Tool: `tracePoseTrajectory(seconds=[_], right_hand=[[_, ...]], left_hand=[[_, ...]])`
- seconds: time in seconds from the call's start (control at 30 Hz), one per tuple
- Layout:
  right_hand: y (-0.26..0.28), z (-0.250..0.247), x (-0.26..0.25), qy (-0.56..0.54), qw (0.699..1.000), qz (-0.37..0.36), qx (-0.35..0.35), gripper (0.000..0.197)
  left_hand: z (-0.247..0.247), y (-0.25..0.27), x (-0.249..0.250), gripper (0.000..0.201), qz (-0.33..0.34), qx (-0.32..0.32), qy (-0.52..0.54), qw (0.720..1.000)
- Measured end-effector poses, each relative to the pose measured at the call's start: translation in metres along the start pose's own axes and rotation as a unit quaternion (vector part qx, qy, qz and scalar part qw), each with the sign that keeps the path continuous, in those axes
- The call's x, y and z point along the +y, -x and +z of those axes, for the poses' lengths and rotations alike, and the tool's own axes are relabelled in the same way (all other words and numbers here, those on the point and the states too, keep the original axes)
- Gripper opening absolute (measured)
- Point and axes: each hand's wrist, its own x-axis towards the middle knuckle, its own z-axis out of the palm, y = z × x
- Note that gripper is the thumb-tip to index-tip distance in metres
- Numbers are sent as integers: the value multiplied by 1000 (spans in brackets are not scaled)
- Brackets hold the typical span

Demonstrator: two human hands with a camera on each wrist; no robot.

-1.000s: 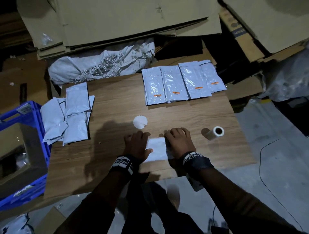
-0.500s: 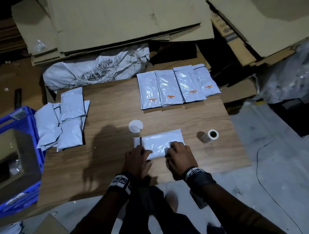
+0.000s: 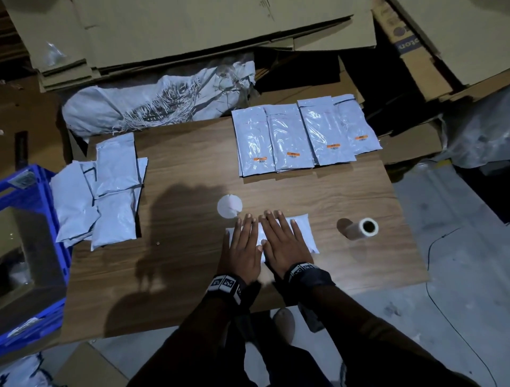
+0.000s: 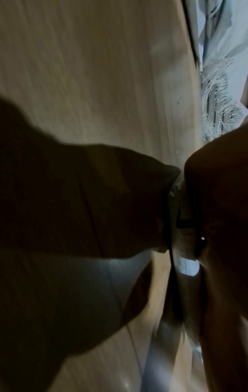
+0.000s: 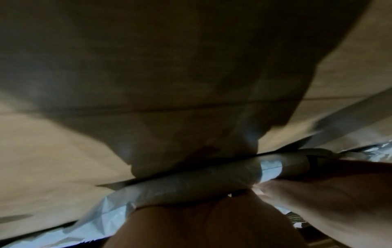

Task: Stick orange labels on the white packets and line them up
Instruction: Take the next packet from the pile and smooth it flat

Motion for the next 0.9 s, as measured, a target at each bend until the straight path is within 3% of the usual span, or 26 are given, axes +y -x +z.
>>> tracePoseTrajectory(seconds=[0.23,0.43,0.63,0.8,0.9], right_hand=[[-2,1,11,-11,1000,-6,-4,64],[2,-13,41,-32,998,56,-25,74],[16,-23,59,-10,997,58,-52,75],[48,-31,59,5,999,47,-20,78],[62,-34,55,25,997,67,-22,77]], left_hand=[[0,-1,-7,64,20,-14,-3,1000],[-1,-1,-6,67,15,-10,-26,999],[-9,1,-2,67,11,-12,-53,998],[-24,-2,-5,69,4,-59,-18,998],[-32,10,-6,72,19,-39,22,999]])
